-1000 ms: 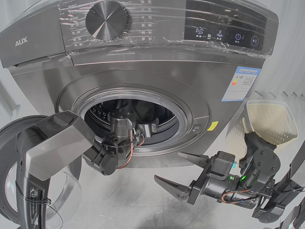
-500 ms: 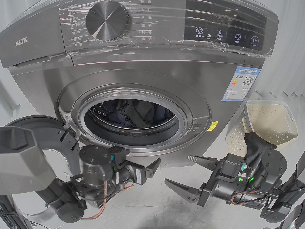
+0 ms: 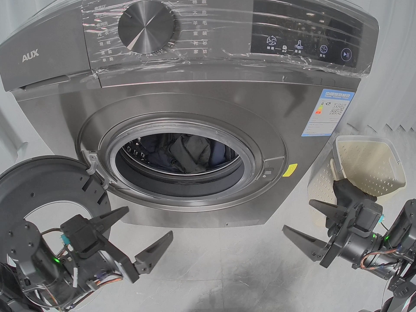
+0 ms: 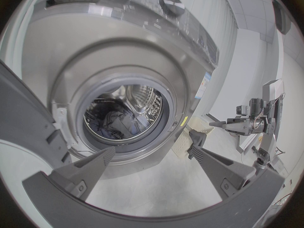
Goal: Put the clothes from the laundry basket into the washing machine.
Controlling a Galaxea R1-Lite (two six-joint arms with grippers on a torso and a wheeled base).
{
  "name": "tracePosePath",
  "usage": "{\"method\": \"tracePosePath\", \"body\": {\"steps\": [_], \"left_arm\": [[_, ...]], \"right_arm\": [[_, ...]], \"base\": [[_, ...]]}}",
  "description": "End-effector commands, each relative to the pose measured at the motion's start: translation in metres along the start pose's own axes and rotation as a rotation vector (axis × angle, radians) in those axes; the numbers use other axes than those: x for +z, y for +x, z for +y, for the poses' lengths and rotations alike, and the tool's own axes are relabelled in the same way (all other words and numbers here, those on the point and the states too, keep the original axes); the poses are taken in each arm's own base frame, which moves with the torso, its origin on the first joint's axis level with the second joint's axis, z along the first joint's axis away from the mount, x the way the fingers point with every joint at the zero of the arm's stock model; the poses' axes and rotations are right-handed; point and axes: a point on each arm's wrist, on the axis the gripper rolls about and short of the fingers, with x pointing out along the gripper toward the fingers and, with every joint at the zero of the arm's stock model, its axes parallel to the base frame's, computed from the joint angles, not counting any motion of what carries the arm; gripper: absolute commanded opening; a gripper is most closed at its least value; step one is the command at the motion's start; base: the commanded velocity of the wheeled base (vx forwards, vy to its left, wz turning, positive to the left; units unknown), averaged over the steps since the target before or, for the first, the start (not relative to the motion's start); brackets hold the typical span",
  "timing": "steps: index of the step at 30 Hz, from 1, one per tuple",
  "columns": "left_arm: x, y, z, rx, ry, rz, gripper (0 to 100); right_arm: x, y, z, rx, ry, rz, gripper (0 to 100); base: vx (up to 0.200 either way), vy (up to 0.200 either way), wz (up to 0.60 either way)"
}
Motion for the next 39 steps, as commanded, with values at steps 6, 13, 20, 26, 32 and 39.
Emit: {"method": "tracePosePath", "body": {"steps": [6, 13, 20, 26, 32, 39], "left_arm": [[0.017, -0.056, 0.020, 0.096, 0.025, -0.125, 100], [0.008, -0.107, 0.036, 0.202, 0.055, -0.094, 100], [-0.008, -0.141, 0.041, 0.261, 0.045, -0.078, 100], [-0.023, -0.166, 0.039, 0.250, 0.047, -0.131, 100], [-0.042, -0.181, 0.036, 0.319, 0.022, -0.127, 100], [-0.056, -0.186, 0.035, 0.377, -0.033, -0.081, 100]], "right_arm": [[0.015, -0.034, -0.037, -0.253, -0.029, -0.058, 100], [0.015, -0.080, -0.029, -0.384, -0.030, 0.016, 100], [0.012, -0.124, -0.025, -0.499, -0.032, -0.012, 100], [-0.011, -0.171, -0.011, -0.597, -0.057, -0.027, 100], [-0.038, -0.197, -0.001, -0.640, -0.062, -0.053, 100], [-0.045, -0.201, 0.001, -0.671, -0.060, -0.056, 100]], "base": [[-0.200, 0.000, 0.00], [-0.200, 0.000, 0.00], [-0.143, 0.000, 0.00], [0.000, 0.000, 0.00], [0.000, -0.167, 0.00], [0.000, -0.200, 0.00]]}}
